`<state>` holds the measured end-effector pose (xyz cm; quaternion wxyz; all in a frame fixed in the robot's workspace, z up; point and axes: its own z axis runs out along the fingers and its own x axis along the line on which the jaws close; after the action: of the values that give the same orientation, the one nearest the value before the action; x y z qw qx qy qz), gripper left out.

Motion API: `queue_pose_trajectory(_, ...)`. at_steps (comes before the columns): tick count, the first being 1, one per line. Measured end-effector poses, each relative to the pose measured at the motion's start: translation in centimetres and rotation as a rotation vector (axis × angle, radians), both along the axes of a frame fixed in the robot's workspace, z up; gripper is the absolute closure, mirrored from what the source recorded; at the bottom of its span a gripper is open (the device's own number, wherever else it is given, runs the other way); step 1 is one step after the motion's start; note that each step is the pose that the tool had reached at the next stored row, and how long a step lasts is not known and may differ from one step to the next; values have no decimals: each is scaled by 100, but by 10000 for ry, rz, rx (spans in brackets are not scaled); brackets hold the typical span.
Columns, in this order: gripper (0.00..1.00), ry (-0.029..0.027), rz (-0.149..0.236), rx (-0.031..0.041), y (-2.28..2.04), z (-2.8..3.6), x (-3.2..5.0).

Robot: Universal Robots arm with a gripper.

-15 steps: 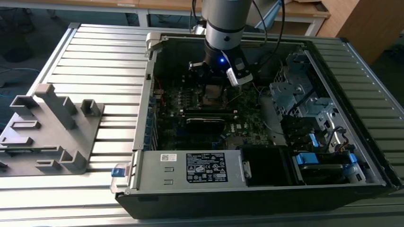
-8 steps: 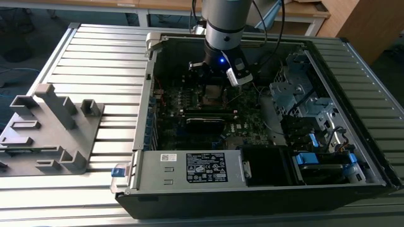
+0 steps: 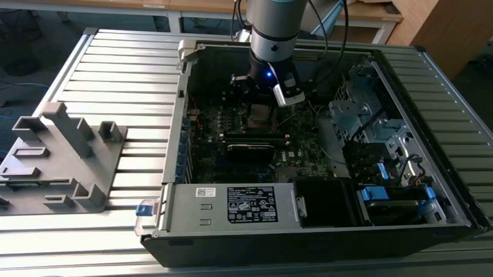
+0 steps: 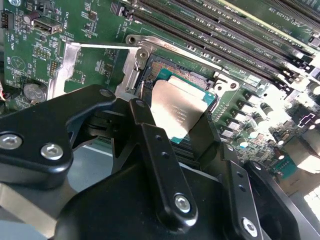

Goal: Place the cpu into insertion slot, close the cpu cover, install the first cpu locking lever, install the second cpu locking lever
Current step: 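Place the cpu into insertion slot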

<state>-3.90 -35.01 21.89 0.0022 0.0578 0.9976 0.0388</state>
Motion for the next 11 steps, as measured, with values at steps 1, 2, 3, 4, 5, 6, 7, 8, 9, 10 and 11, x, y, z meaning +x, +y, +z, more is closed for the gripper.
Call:
queue_pose_trajectory(1, 46, 0, -1, 0, 0, 0, 0)
queue_pose_trajectory(2, 46, -1, -3, 1, 0, 0, 0)
queue_pose_trajectory(3, 46, -1, -4, 1, 0, 0, 0)
queue_pose_trajectory(4, 46, -1, -6, 1, 0, 0, 0)
queue_pose_trajectory(5, 46, -1, -6, 1, 0, 0, 0)
queue_pose_trajectory(6, 46, -1, -12, 2, 0, -1, 0)
queue_pose_trajectory(7, 46, -3, -73, 3, 0, -2, 0)
queue_pose_trajectory(8, 46, -3, -213, 4, 0, -5, 0)
queue_pose_trajectory(9, 46, -3, -397, 4, 0, -8, 0)
queue_pose_trajectory(10, 46, -2, -572, 1, 0, -10, 0)
queue_pose_trajectory(11, 46, -1, -734, 1, 0, -11, 0)
